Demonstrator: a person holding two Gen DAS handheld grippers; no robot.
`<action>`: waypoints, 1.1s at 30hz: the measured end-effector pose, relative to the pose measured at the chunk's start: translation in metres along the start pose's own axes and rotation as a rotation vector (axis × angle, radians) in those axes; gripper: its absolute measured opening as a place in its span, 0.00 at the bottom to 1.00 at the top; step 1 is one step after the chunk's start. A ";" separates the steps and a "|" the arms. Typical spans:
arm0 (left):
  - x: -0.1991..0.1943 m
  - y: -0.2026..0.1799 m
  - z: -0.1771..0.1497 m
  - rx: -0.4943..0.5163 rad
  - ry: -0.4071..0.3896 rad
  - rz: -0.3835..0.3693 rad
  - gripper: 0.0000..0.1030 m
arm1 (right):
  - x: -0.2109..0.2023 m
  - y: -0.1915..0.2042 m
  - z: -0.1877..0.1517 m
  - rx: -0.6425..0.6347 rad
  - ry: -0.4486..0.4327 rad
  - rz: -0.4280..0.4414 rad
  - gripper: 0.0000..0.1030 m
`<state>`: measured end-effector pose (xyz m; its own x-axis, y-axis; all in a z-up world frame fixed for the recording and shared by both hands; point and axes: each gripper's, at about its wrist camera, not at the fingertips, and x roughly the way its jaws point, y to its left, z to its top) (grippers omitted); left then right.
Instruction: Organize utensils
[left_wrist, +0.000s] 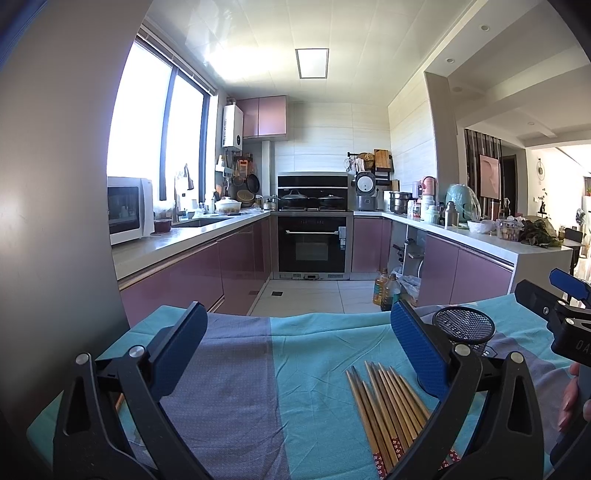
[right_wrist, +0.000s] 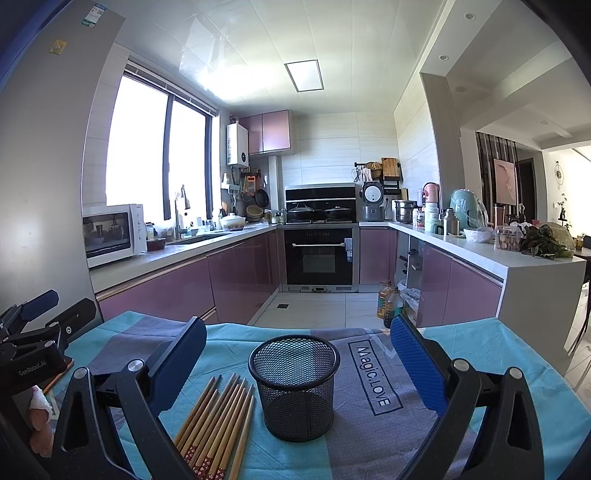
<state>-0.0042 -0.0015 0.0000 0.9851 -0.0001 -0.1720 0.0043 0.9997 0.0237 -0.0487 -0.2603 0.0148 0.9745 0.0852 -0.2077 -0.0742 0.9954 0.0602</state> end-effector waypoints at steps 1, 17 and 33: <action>0.000 0.000 0.000 0.000 0.000 0.000 0.95 | 0.000 0.000 0.000 0.000 -0.001 0.000 0.94; 0.000 -0.001 0.000 -0.001 0.002 -0.001 0.95 | -0.002 -0.002 0.001 0.003 -0.003 0.000 0.94; 0.001 -0.002 -0.001 -0.001 0.004 -0.001 0.95 | -0.003 -0.003 0.001 0.005 -0.005 0.000 0.94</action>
<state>-0.0034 -0.0039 -0.0015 0.9845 -0.0012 -0.1756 0.0052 0.9997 0.0223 -0.0509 -0.2639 0.0163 0.9756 0.0852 -0.2025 -0.0733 0.9952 0.0653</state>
